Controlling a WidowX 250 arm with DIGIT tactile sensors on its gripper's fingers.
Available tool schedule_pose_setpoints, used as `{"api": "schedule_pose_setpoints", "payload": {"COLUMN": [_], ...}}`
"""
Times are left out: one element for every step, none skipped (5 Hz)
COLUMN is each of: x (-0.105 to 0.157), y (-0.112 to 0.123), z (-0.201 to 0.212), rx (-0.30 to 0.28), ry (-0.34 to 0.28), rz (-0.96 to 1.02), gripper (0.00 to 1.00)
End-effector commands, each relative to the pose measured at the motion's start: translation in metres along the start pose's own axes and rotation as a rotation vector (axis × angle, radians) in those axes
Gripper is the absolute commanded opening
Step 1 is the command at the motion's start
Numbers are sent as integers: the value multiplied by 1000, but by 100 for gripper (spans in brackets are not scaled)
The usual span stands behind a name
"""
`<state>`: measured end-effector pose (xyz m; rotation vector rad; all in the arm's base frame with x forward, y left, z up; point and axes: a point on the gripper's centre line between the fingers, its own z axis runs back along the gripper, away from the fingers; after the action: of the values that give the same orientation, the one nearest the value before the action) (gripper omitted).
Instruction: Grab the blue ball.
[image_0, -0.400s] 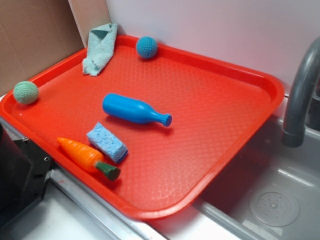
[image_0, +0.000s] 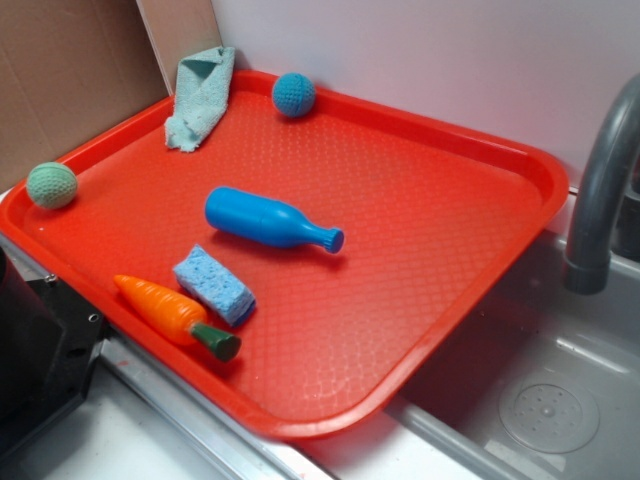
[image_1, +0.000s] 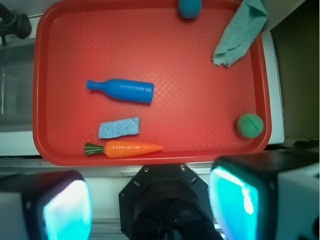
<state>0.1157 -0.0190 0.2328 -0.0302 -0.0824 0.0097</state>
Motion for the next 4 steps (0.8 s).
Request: {"api": "schedule_pose_setpoints", "payload": {"x": [54, 86, 120, 120], "y": [46, 61, 72, 72], "z": [-49, -73, -102, -102], "rx": [48, 57, 61, 61], "ry": [-46, -62, -84, -84], "rz": [120, 119, 71, 71], "gripper": [100, 100, 100, 100]}}
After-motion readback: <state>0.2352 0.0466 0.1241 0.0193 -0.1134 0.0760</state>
